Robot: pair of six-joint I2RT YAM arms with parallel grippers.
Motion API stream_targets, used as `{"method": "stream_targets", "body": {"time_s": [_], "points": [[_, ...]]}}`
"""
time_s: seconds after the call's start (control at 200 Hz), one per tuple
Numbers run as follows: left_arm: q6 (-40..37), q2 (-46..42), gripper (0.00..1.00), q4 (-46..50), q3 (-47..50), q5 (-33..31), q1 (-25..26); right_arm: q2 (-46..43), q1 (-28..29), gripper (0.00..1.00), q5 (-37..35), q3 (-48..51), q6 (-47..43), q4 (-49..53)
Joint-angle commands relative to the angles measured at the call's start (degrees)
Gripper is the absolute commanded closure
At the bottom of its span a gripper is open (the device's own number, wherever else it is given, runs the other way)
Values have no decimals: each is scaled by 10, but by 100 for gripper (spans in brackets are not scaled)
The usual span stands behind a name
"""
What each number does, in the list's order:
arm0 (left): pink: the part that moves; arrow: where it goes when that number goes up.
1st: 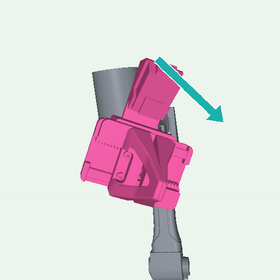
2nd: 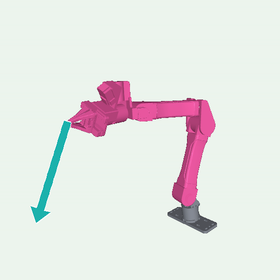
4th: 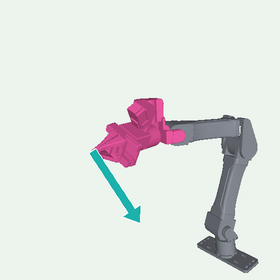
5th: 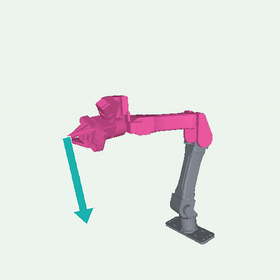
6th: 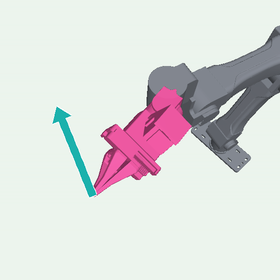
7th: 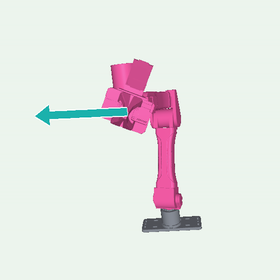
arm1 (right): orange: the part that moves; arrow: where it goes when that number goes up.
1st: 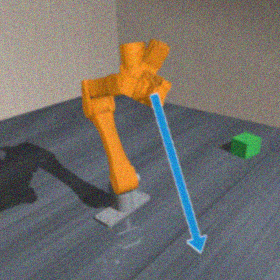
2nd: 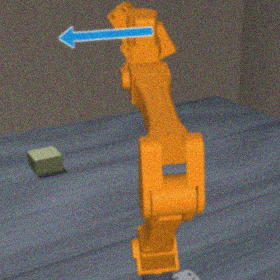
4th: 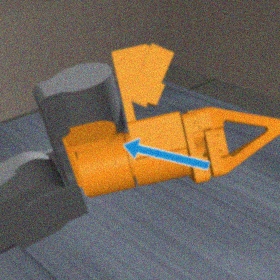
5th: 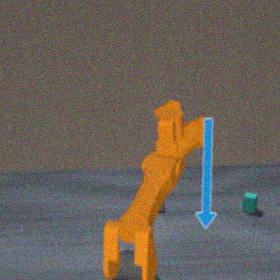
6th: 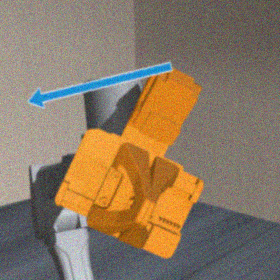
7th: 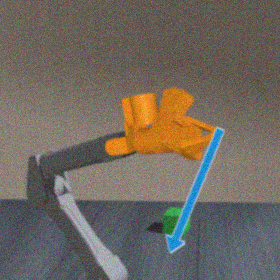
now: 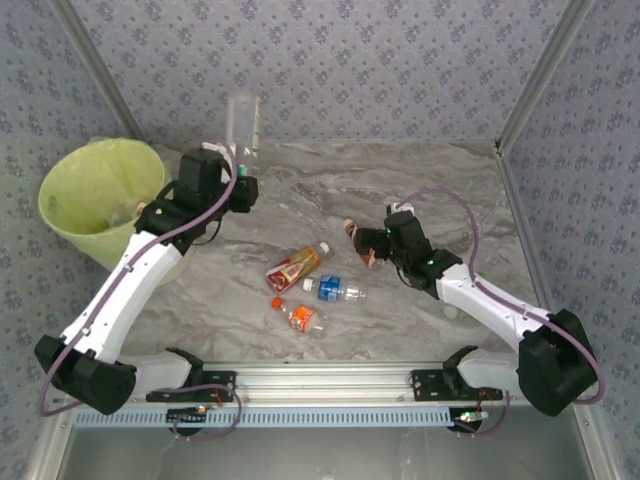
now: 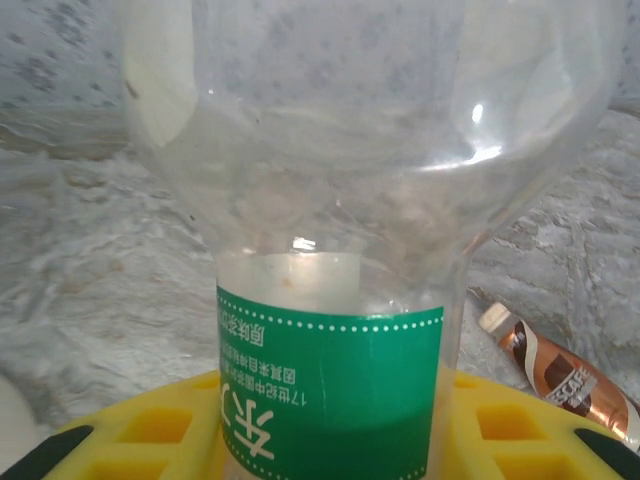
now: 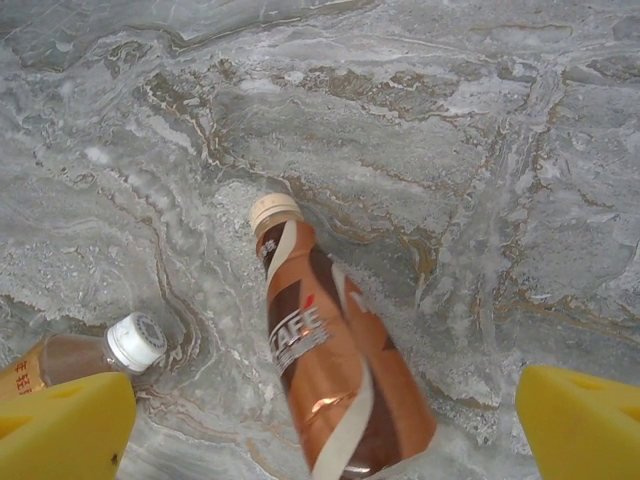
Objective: Put the plastic bottles in the bin
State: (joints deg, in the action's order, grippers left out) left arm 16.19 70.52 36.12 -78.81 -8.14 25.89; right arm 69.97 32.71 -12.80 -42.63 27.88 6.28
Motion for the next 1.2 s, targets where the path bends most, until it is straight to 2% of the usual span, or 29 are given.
{"method": "stream_targets", "body": {"time_s": [0.0, 0.205, 0.31, 0.535, 0.76, 0.93, 1.064, 1.194], "points": [[10, -19, 100, 82, -61, -83, 2, 8, -4, 0, -27, -25, 21, 18], [15, -37, 100, 82, -106, -268, 0, 9, -5, 0, -29, -25, 37, 15], [5, -41, 100, 59, -108, -341, -14, 9, -7, 0, -28, -27, 39, 18], [61, -41, 100, 62, -102, -409, -109, 10, -9, 0, -28, -30, 38, 19], [159, -38, 100, 102, -74, -389, -193, 24, -12, 0, -19, -40, 35, 19], [228, -41, 100, 112, -40, -283, -284, 37, -13, 0, -6, -54, 35, 21], [246, -36, 100, 111, -27, -230, -317, 37, -13, 0, -5, -54, 35, 24], [258, -32, 79, 114, -18, -206, -318, 35, -13, 0, -8, -49, 39, 24]]}}
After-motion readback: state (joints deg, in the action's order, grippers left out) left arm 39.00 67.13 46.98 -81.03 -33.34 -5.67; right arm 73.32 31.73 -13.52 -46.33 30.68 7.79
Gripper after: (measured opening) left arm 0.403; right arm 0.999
